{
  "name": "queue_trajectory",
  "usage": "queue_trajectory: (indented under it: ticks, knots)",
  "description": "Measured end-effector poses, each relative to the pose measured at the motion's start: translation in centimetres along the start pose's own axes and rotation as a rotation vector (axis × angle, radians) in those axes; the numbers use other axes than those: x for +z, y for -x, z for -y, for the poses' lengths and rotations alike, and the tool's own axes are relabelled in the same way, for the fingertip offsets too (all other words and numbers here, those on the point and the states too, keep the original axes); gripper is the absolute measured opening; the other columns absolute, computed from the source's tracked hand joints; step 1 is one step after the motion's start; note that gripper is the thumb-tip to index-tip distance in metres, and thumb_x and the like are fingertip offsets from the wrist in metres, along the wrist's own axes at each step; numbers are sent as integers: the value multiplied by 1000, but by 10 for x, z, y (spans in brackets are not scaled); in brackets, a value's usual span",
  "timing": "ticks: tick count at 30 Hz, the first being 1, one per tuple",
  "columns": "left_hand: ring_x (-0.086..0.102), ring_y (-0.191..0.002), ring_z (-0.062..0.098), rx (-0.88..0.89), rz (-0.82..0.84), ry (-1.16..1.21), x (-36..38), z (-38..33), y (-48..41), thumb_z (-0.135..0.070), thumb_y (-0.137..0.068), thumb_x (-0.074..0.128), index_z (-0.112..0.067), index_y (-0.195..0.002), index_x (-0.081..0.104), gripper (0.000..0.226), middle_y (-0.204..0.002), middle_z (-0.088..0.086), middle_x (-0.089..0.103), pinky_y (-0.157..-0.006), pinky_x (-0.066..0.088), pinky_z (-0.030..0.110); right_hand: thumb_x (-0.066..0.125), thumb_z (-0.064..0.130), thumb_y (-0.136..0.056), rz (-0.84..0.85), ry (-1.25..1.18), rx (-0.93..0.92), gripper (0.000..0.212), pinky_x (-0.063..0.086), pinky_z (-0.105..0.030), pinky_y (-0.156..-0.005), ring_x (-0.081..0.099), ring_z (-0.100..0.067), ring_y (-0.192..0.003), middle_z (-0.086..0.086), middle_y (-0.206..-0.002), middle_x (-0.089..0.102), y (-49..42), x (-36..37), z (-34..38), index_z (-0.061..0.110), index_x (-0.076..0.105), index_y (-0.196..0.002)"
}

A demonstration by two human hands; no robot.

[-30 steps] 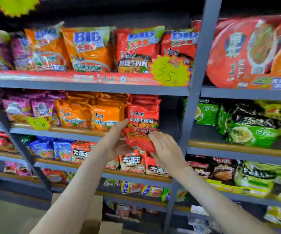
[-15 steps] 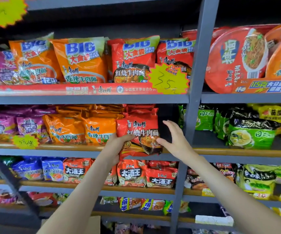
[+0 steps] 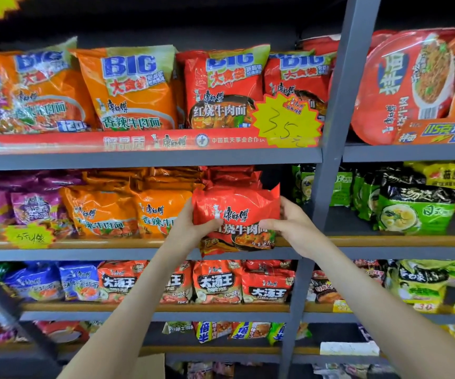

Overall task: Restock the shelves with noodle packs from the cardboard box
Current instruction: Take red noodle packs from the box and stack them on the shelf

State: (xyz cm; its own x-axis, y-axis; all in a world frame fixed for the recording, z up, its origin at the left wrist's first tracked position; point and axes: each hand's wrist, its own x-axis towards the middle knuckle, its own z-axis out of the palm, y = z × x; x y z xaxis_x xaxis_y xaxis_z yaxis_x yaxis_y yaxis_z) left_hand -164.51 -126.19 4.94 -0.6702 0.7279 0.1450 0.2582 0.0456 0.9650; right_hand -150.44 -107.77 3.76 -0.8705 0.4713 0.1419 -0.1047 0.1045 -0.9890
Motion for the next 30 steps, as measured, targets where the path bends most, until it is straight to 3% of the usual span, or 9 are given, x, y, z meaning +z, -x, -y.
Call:
queue_trajectory:
  ticks: [6,10,12,14,17,20,24,28,30]
  knots:
    - [50,-122,16,190,-58,-71,-21,0,-11,-52,-61,83,-35,-147,19,109,-133,-4,51,-96,49,38,71,1,-81,-54,140,-82,49,52,-29,-90,63,-8,-104,5,-114,66,4,4,8,31,53,-116]
    - [38,-130,26,670,-105,-879,-30,-15,-17,-73,-65,59,-23,-132,54,84,-143,5,43,-107,35,49,69,-1,-82,-38,140,-88,50,51,-27,-88,63,-7,-104,5,-115,65,9,3,13,32,52,-115]
    - [38,-131,29,782,-99,-1104,-25,-28,-15,-77,-63,53,-22,-129,57,85,-144,6,43,-106,31,47,71,0,-81,5,189,-93,50,51,-29,-90,62,-9,-106,3,-116,65,10,5,15,31,52,-116]
    - [46,-125,23,671,60,-1221,-15,-42,-13,-76,-66,58,-24,-133,51,85,-136,0,52,-103,35,39,73,3,-80,44,244,-98,51,51,-30,-90,62,-9,-107,4,-116,65,12,8,15,31,52,-116]
    - [56,-108,21,455,227,-1323,0,-46,-14,-64,-79,60,-24,-137,42,73,-119,-2,62,-78,42,29,74,7,-79,46,340,-101,50,51,-29,-89,63,-3,-100,10,-109,65,15,13,14,36,51,-112]
    - [57,-105,21,486,193,-1296,4,-43,-13,-59,-83,60,-24,-133,45,63,-116,-3,63,-71,39,28,78,13,-77,54,384,-99,66,48,-30,-98,55,-3,-114,12,-124,55,19,10,11,40,42,-125]
    - [61,-100,20,539,136,-1303,15,-40,-9,-56,-85,59,-21,-121,49,51,-111,-3,64,-66,39,27,83,28,-72,-56,681,-315,101,25,-26,-110,26,-5,-136,8,-145,30,29,6,20,49,12,-142]
    - [61,-103,21,631,71,-1388,30,-45,-7,-50,-88,57,-19,-121,47,46,-113,-1,63,-73,44,31,82,40,-66,-215,1448,-633,79,3,-45,-112,37,-22,-129,0,-129,55,32,12,24,21,49,-135]
    - [61,-100,22,671,75,-1438,39,-48,-6,-46,-90,56,-17,-120,47,43,-112,0,63,-74,45,32,83,37,-63,-226,1591,-635,66,3,-48,-111,50,-25,-118,-1,-109,65,30,15,26,12,61,-119]
